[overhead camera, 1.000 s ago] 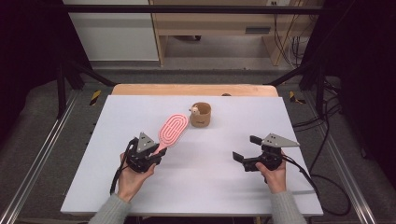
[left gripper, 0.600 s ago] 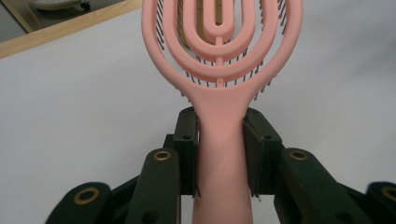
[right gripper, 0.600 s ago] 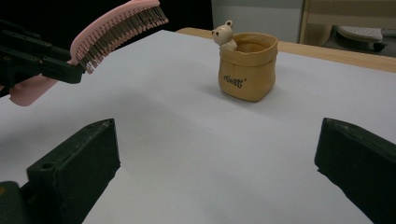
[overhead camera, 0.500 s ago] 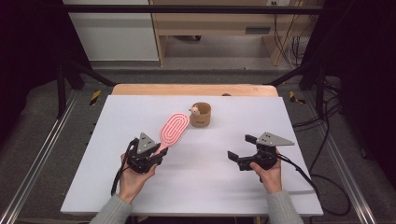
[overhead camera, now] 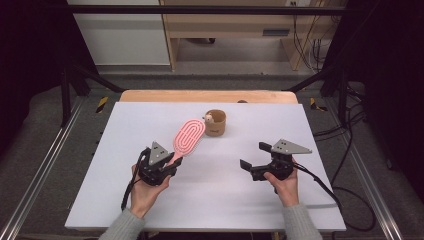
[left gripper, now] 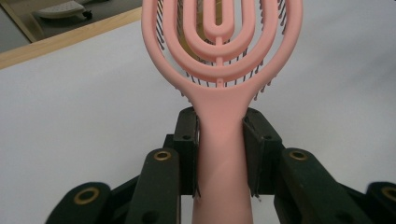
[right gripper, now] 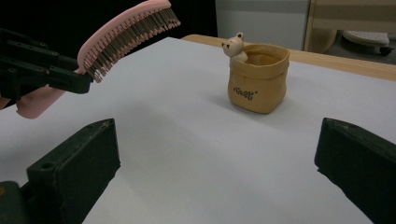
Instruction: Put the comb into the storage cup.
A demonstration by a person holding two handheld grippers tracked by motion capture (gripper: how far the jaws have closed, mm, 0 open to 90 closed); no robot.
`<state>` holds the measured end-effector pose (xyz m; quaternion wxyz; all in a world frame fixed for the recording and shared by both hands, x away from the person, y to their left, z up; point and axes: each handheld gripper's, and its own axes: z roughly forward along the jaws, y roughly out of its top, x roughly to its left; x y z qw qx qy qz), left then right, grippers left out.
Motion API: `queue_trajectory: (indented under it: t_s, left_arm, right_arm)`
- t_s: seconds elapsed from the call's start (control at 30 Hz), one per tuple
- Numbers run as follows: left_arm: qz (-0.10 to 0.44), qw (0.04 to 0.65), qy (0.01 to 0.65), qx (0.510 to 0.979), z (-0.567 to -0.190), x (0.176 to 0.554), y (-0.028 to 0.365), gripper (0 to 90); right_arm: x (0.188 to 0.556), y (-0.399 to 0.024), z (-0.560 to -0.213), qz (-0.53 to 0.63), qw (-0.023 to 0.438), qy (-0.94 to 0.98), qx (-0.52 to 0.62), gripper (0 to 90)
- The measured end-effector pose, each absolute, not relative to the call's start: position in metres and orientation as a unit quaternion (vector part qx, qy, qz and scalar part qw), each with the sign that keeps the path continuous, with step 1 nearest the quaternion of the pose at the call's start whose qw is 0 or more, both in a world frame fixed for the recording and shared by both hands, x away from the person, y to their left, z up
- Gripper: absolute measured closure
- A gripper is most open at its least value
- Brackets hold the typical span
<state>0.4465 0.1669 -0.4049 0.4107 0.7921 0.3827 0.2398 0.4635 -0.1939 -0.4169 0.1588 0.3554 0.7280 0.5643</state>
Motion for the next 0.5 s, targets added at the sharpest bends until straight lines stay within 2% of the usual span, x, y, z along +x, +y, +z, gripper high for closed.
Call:
queue_trajectory:
  t_s: [0.5]
  left_arm:
    - [0.243,0.425,0.382,0.784,-0.4,0.446,0.148,69.1]
  right_arm:
    - [0.464,-0.187,-0.408,0.572,0.155,0.723,0.354,0.5]
